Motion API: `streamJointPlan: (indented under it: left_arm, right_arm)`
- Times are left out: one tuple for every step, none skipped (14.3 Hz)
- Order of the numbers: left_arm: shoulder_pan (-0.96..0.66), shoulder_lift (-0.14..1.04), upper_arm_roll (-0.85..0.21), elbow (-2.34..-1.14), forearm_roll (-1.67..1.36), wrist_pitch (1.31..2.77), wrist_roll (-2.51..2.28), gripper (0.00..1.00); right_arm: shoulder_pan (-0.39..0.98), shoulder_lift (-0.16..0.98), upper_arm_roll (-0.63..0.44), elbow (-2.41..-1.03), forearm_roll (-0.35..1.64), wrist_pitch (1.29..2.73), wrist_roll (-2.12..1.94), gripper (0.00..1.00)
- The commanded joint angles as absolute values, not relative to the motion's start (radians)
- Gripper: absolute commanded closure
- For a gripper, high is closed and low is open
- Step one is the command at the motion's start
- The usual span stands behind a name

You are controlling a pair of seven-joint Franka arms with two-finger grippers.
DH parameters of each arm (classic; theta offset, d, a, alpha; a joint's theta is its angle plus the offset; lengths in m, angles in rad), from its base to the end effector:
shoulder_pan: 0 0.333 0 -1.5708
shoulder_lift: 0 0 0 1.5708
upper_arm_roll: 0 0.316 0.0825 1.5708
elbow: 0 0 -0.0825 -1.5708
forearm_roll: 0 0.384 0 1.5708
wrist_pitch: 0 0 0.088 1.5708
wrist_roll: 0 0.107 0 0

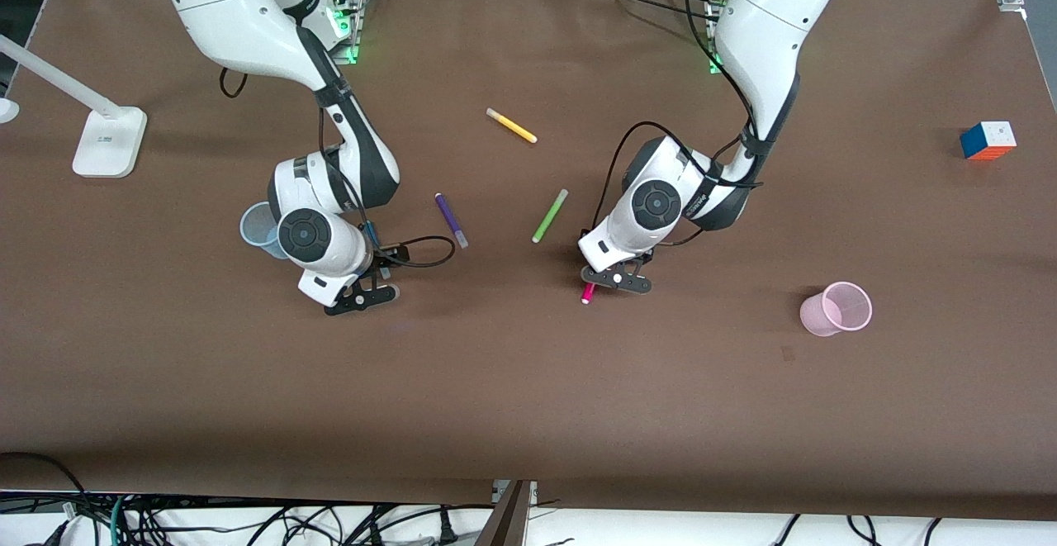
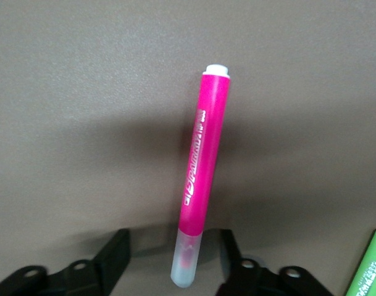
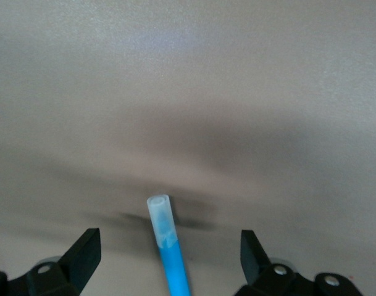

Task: Place pink and blue markers in matching cups
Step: 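Grasp the blue marker with the right gripper while the left gripper grasps the pink marker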

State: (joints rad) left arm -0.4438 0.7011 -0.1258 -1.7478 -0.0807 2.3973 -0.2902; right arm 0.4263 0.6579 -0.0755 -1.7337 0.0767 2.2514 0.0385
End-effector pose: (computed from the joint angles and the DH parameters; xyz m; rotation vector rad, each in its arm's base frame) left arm 0.5577 -0.3506 0.1702 3.0214 -0.2896 -0.1520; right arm 0.6113 0.2299 0.1906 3.0877 0.4232 -0.2134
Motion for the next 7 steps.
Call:
streamJointPlan:
  left_arm:
    - [-0.465, 0.678, -0.114, -1.775, -0.081, 2.405, -0.285, 0.94]
    - [-0.463, 0.672, -0.114, -1.775, -0.062, 2.401, -0.284, 1.00]
    - [-0.462, 0.664, -0.112, -1.775, -0.039, 2.395, -0.285, 1.00]
    - [-0.459, 0.649, -0.109, -1.770, -0.009, 2.360, -0.285, 1.00]
    - [-0.451, 0.626, -0.106, -1.761, 0.029, 2.306, -0.285, 1.00]
    - [-0.446, 0.594, -0.101, -1.755, 0.076, 2.243, -0.285, 1.00]
    - [-0.433, 0.557, -0.097, -1.755, 0.128, 2.177, -0.284, 1.00]
  right_arm:
    - [0.437, 0.663, -0.078, -1.779, 0.098, 2.324, 0.040, 0.01]
    - [0.437, 0.667, -0.071, -1.789, 0.100, 2.347, 0.040, 0.01]
    - [0.437, 0.669, -0.071, -1.795, 0.100, 2.358, 0.040, 0.08]
    - [0.437, 0.667, -0.071, -1.795, 0.100, 2.355, 0.038, 0.28]
    - [0.437, 0.666, -0.071, -1.795, 0.100, 2.352, 0.038, 0.51]
    - [0.436, 0.661, -0.071, -1.793, 0.100, 2.347, 0.038, 0.67]
    - [0.436, 0.658, -0.071, -1.793, 0.100, 2.345, 0.038, 0.79]
